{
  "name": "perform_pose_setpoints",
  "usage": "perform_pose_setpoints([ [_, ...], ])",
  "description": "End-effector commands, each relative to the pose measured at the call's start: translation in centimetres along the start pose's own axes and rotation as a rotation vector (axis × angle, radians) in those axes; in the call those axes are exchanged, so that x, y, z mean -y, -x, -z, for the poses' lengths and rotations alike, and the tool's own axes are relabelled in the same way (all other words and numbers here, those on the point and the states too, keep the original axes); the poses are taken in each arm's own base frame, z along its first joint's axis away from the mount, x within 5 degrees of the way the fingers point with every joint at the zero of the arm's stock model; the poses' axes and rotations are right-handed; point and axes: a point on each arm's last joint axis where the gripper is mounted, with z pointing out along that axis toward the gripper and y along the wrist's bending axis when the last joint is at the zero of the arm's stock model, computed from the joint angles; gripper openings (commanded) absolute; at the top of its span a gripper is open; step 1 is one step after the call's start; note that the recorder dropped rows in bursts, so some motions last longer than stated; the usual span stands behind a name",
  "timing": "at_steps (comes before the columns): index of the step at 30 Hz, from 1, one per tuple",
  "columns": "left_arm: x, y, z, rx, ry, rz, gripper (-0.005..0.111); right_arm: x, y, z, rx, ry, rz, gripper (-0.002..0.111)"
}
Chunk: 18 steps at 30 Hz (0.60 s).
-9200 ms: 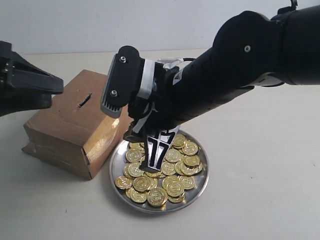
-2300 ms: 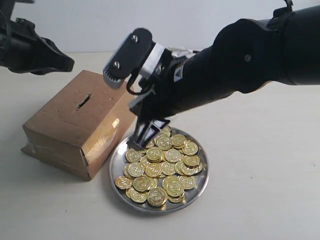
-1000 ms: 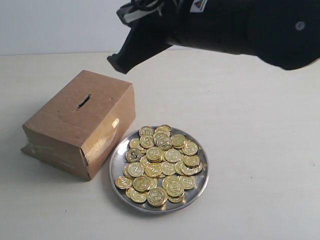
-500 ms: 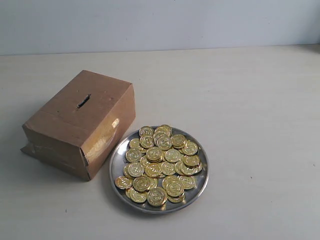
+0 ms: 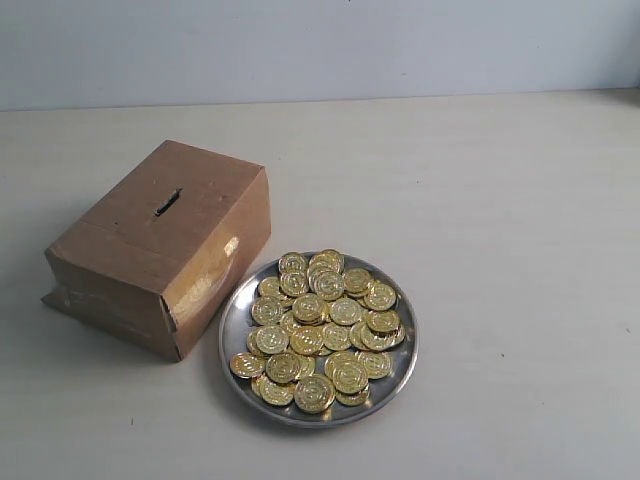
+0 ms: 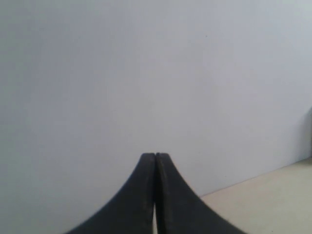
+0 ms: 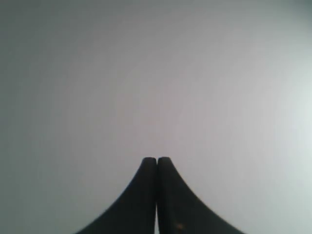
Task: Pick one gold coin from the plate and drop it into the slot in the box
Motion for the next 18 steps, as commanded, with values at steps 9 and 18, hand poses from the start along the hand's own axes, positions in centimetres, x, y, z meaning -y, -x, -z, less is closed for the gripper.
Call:
perform_pose_setpoints([
  [9,2.5,1.4,7.7,0.249,0.031,-0.078,0.000,1.7,4.7,6.0,0.189,-0.063,-0.003,0.000],
  [18,3.4,0.9,9.9,0.314,0.040,-0.100,0.000,0.9,4.6,8.2,0.219,-0.163,0.085,0.000],
])
